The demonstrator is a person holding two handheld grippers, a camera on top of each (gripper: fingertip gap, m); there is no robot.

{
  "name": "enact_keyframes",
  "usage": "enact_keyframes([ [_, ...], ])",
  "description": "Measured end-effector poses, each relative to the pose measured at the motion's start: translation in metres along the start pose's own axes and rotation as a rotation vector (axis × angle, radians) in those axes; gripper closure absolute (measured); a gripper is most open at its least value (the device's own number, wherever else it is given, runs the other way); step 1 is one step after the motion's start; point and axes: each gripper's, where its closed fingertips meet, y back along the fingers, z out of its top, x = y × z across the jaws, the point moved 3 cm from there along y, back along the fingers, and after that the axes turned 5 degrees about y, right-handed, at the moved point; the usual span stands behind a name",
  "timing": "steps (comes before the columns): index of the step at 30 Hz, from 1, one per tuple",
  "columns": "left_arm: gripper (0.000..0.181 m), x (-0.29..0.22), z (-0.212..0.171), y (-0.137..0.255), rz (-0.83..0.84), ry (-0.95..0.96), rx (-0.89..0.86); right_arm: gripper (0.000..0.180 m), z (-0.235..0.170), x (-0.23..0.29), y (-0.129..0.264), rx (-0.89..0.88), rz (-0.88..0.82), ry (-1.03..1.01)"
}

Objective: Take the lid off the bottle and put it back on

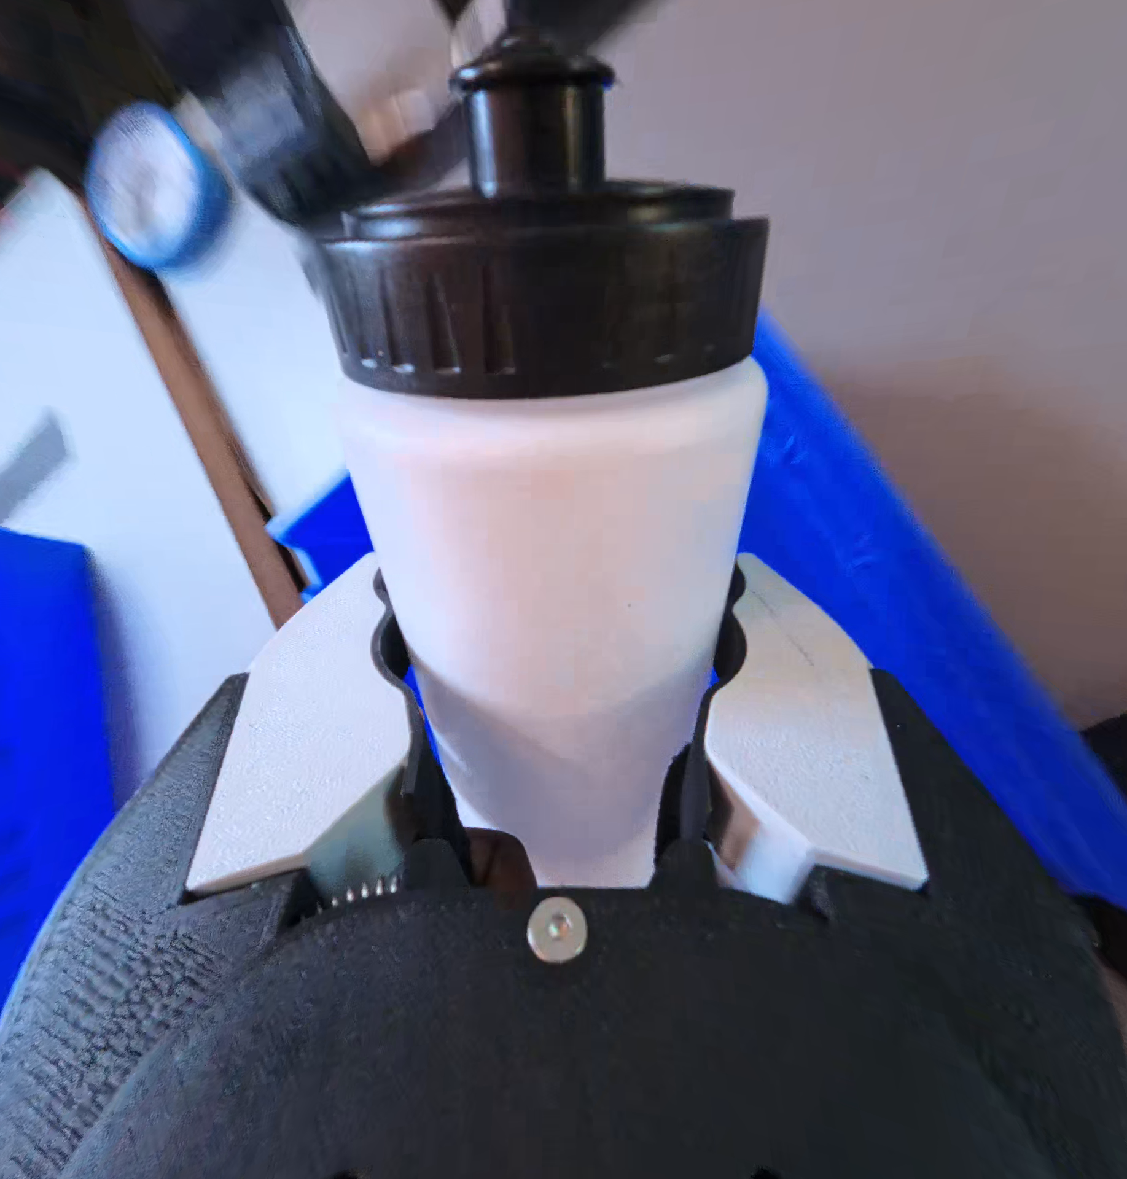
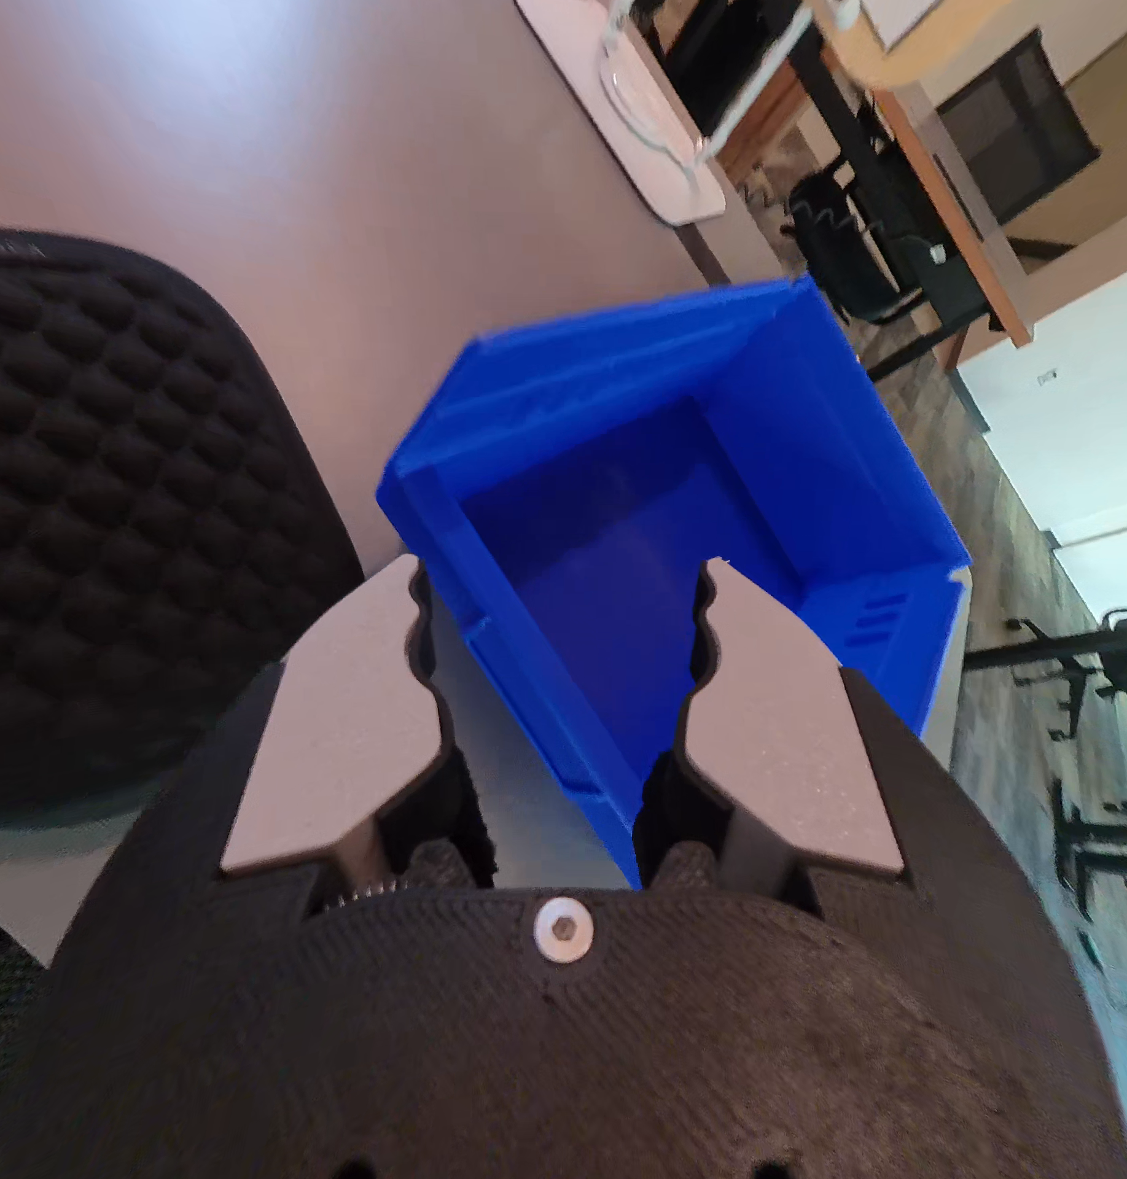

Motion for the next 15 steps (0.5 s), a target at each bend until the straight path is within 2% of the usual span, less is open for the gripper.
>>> enact_keyframes([
  [1, 0.084, -0.002, 0.012, 0.021, 0.014, 0.006, -0.134, 0.101, 0.007, 0.001, -0.001, -0.038, 0.002, -0.008],
  [5, 0.085, -0.053, 0.060, 0.118, -0.002, 0.012, -0.777, 0.115, 0.051, -0.004, -0.001, -0.255, -0.020, -0.136],
  [8, 0.084, -0.127, 0.069, 0.157, -0.143, -0.010, -1.030, 0.116, 0.100, -0.007, 0.005, -0.512, 0.015, -0.295],
  [11, 0.085, -0.200, 0.072, 0.154, -0.274, -0.035, -1.150, 0.099, 0.150, 0.004, 0.009, -0.751, 0.114, -0.423],
  [13, 0.085, -0.248, 0.073, 0.135, -0.412, -0.022, -1.169, 0.077, 0.181, 0.022, 0.010, -0.870, 0.229, -0.451],
  [15, 0.085, -0.288, 0.073, 0.109, -0.498, -0.003, -1.161, 0.066, 0.205, 0.041, 0.008, -0.921, 0.309, -0.454],
])
